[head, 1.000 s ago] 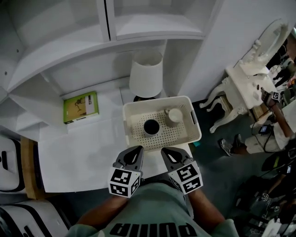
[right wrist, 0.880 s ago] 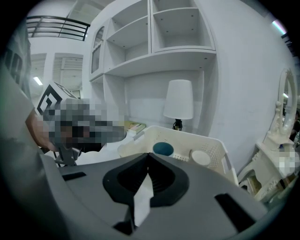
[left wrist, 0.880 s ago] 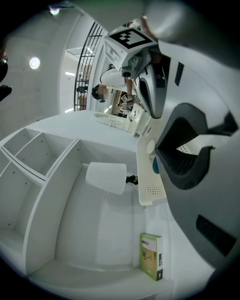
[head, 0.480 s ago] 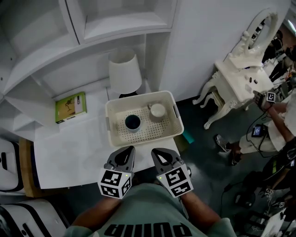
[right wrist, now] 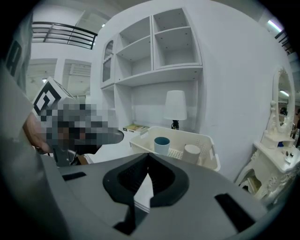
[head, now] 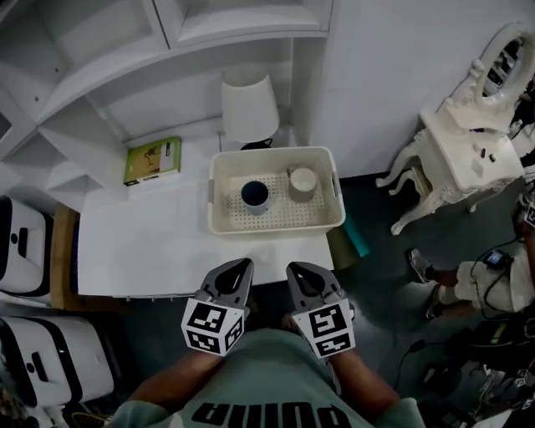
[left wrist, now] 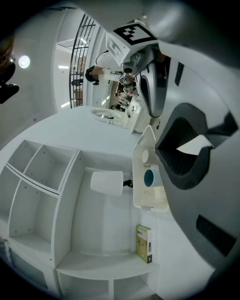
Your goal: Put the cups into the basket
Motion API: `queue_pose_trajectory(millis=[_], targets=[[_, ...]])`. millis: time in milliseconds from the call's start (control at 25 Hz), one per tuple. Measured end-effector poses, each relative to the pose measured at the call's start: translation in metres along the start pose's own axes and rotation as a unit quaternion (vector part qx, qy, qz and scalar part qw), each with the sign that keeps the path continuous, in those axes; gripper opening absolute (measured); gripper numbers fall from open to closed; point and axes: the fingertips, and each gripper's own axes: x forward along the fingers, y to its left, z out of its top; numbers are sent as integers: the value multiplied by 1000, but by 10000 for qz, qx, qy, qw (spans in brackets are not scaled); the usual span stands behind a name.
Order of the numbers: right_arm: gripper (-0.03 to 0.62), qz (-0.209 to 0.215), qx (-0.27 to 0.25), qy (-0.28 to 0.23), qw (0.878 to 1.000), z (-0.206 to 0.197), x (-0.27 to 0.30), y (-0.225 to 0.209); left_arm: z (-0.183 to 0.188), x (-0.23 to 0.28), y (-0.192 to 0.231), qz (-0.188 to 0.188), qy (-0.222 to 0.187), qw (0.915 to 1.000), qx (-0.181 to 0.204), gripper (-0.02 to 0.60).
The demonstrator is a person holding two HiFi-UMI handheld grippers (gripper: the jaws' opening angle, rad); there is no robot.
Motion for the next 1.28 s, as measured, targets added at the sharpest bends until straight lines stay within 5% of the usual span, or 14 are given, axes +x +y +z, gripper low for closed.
queue_pose_trajectory(millis=[520, 1280], targets=[[15, 262, -20, 3, 9997, -39, -32, 36, -33, -50, -24, 540, -11, 9985, -22, 6], [15, -523, 381, 44, 9979, -39, -47, 76, -45, -94, -5, -32, -122, 9999, 94, 6]])
